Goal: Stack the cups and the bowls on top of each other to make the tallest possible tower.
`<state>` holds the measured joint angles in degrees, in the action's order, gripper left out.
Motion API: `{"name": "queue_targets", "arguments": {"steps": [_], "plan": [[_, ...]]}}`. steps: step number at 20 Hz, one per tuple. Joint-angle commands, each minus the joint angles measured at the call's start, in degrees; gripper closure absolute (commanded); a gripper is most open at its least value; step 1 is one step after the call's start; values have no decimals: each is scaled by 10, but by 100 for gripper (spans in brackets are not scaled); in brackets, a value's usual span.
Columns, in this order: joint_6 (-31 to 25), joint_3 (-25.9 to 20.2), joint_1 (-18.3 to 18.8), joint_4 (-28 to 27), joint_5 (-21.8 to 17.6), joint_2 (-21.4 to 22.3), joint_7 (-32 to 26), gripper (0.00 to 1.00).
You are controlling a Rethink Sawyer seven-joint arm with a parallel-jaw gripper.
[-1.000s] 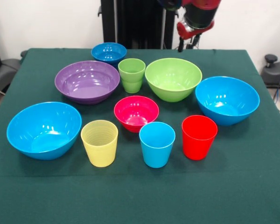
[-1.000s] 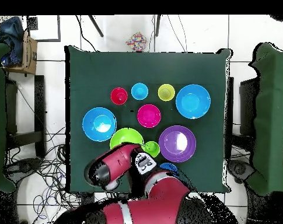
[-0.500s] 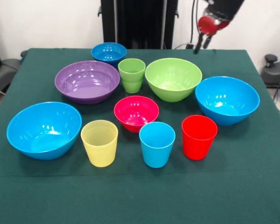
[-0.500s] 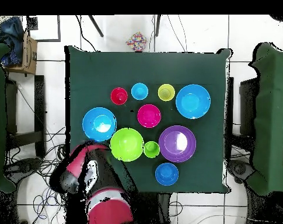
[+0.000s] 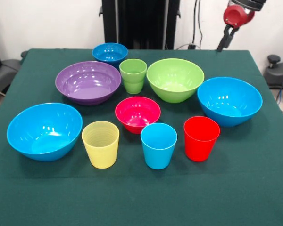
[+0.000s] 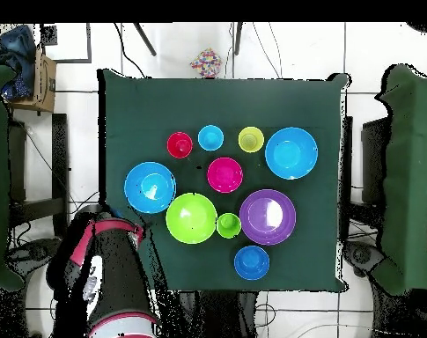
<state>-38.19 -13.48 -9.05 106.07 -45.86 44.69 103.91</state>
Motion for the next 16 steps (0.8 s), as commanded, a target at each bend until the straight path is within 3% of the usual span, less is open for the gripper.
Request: {"name": "queue_targets", "arguments": {"steps": [1,6,12,16], "plan": [[-35,49,-3,-22,-41,2,43,0],[-41,91,-28,-8,-42,-10,82,0],[44,135,-39,17,-23,-53,146,0],[48,146,-44,25,-4,-74,157,0]]}}
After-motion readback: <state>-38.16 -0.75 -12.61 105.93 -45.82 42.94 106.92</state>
